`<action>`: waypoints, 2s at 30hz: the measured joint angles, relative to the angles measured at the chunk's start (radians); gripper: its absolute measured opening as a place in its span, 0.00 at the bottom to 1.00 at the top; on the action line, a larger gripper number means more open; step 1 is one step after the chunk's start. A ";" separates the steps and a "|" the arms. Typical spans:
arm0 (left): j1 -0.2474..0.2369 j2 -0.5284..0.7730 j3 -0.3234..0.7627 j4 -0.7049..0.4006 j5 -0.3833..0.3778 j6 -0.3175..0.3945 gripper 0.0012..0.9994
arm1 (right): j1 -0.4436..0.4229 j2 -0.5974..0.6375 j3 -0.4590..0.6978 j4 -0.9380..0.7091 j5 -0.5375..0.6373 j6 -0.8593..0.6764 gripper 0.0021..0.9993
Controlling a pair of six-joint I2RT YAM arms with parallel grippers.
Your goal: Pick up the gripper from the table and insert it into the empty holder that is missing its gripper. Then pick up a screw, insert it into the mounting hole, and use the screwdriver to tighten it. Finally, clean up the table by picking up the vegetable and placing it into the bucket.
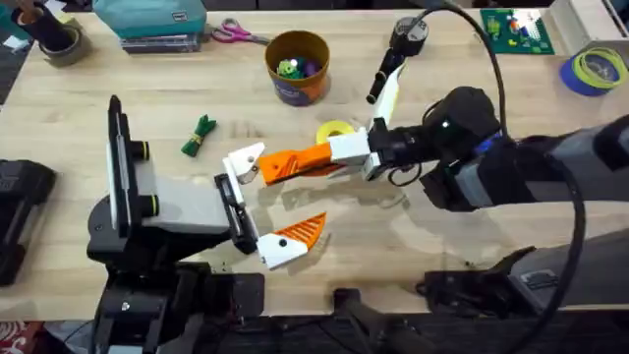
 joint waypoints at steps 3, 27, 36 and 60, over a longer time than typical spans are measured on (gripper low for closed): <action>0.000 0.000 0.000 0.000 0.000 0.000 0.99 | 0.002 0.007 0.000 0.001 0.002 0.000 0.01; 0.000 0.000 0.000 0.000 0.000 0.000 0.99 | 0.010 0.035 0.000 0.026 0.010 0.000 0.01; 0.000 0.000 0.000 0.000 0.000 0.000 0.99 | 0.010 0.035 0.000 0.025 0.015 0.000 0.01; 0.000 0.000 0.000 0.000 -0.008 0.000 0.99 | 0.060 0.035 -0.001 0.021 0.100 0.000 0.01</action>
